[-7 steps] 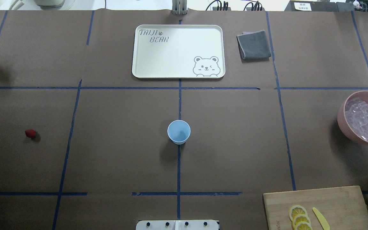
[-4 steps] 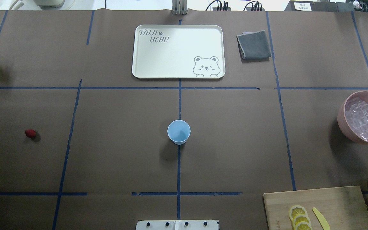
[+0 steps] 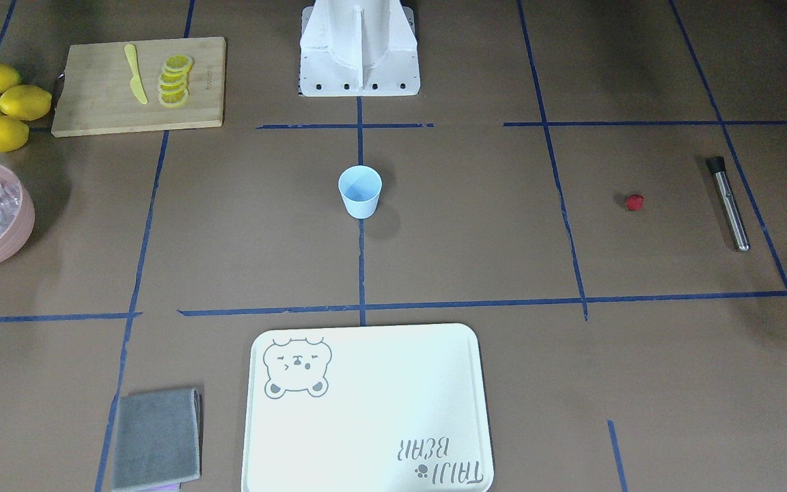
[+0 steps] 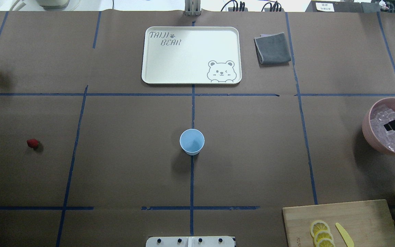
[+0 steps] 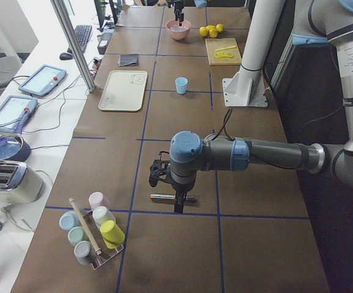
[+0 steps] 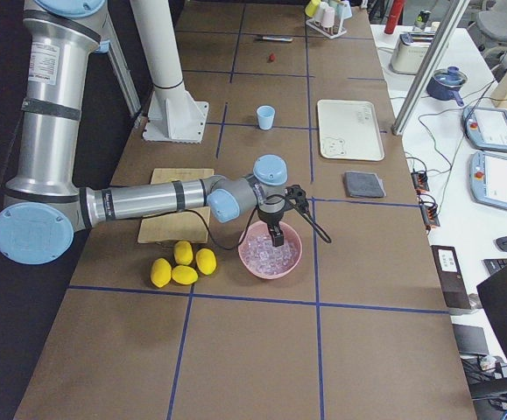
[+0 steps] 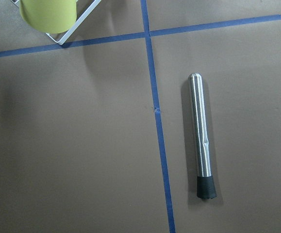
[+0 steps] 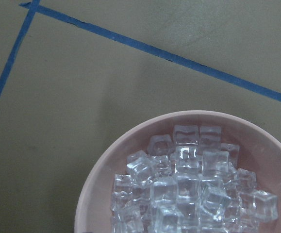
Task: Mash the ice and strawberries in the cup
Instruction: 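Lower the right gripper into the pink bowl and grasp an ice cube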
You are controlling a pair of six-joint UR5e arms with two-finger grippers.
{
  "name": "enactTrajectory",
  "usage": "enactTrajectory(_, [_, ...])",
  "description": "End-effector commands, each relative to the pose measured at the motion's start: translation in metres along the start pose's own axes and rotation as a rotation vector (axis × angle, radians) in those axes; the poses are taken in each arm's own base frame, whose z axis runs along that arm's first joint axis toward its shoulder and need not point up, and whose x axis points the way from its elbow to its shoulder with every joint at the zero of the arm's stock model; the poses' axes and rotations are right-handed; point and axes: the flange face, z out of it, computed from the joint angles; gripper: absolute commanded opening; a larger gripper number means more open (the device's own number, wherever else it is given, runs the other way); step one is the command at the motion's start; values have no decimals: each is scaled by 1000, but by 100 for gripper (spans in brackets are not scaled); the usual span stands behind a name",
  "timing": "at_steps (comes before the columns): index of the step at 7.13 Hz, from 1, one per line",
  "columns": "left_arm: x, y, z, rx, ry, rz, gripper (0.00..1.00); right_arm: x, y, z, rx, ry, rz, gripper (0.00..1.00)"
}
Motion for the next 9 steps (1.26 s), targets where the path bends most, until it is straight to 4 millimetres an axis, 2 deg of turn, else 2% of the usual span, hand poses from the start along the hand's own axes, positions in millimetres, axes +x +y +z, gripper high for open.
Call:
enactTrajectory(1, [0,0,0,0,0,0,100,-12,1,14,-23,-11,-6,85])
enactTrajectory(3, [0,0,1,-2,0,-2,100,-12,3,17,-31,-10,-8,78])
enactTrajectory(6, [0,0,1,-2,0,-2,100,-4,7,24,-41,23,-8,76])
enactTrajectory(9, [0,0,1,-2,0,-2,100,-5,6,32,-53,25,-11,71])
